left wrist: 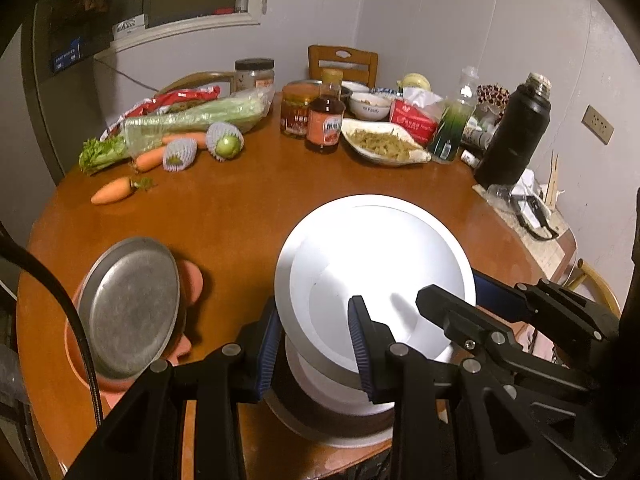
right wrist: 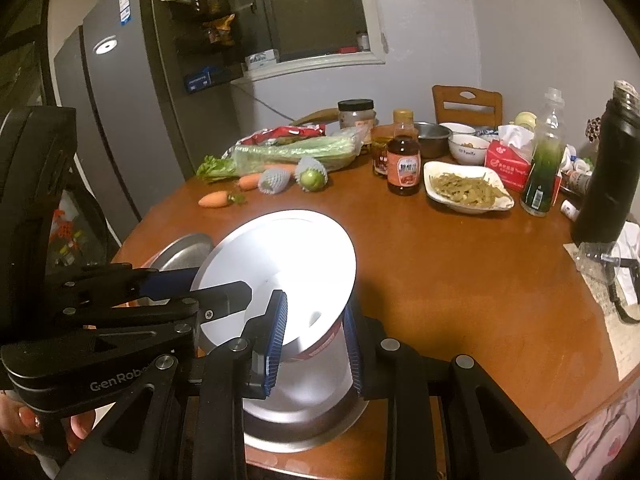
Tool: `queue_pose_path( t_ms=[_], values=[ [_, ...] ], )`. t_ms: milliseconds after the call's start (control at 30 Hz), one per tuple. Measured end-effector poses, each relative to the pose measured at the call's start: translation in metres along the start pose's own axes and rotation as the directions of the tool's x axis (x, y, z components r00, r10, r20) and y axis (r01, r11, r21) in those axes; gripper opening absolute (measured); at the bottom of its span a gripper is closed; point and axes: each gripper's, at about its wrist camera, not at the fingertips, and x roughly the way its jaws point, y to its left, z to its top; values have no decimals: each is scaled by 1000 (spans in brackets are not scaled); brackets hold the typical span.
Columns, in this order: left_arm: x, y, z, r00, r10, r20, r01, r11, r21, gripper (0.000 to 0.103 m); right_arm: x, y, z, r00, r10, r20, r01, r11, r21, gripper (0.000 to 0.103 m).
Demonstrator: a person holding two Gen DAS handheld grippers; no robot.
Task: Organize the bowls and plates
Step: 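Lower the second red bowl into the first and open the right tool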
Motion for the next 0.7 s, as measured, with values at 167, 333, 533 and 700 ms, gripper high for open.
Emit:
queue_pose_path(
  t_ms=[167,333,533,700],
  values=[
    [12,-4,-13,999,13,-32,-13,1000,9,33,6,-2,-17,999,2,-37,-2,1000,9,30],
    [21,-3,-21,998,21,-54,-21,1000,6,33,14,-4,-27,998,3,-65,-2,1000,7,30],
    [29,-2,-25,996,39,-74,-38,999,11,33,22,-5,-34,996,-5,-89,4,1000,-4,30],
    [33,0,-26,996,41,-79,-40,999,10,33,28,-3,-35,995,-15,-102,13,1000,-15,30]
  ],
)
